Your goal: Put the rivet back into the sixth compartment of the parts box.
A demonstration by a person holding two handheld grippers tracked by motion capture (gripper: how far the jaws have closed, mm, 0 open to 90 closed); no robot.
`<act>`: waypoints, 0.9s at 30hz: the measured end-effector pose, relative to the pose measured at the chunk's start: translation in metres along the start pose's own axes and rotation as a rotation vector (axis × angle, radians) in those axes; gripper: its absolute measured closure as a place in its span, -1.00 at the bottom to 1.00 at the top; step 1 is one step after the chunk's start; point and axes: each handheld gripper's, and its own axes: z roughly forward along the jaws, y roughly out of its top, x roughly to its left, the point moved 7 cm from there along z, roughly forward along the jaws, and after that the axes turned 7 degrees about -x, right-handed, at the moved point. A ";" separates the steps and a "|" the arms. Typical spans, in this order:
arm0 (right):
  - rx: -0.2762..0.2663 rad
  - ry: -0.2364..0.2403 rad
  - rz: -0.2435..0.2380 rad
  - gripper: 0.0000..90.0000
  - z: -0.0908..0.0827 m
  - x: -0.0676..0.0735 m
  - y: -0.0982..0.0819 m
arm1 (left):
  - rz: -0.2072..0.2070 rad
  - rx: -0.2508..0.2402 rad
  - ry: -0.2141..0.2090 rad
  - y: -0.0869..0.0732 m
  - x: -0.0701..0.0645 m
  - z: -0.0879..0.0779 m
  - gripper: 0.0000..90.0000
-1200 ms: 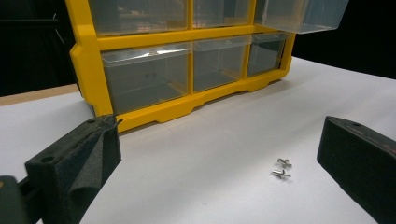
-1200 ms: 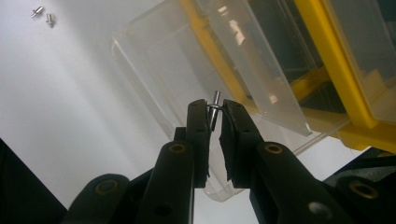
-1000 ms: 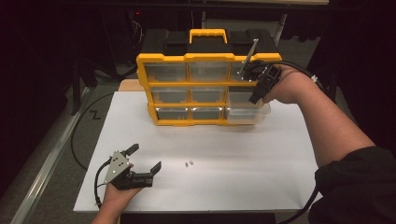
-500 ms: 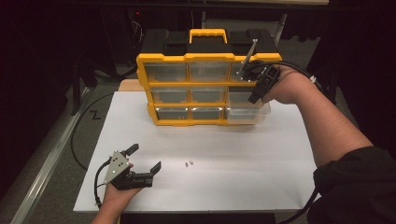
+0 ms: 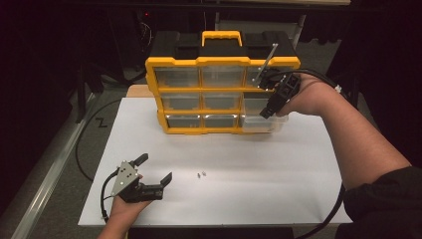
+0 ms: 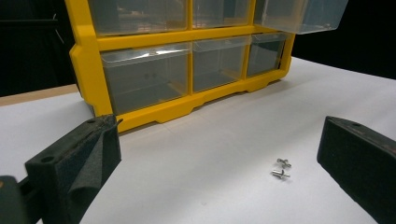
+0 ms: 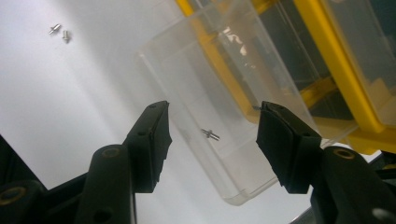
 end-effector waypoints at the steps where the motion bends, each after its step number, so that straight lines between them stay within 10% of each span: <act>1: -0.005 0.000 -0.008 -0.01 -0.001 0.003 0.000 | 0.001 0.000 0.000 0.000 0.000 0.000 -0.99; 27: -0.023 0.046 -0.138 -0.43 0.026 0.085 -0.010 | 0.000 -0.002 -0.004 0.000 -0.002 0.002 -0.99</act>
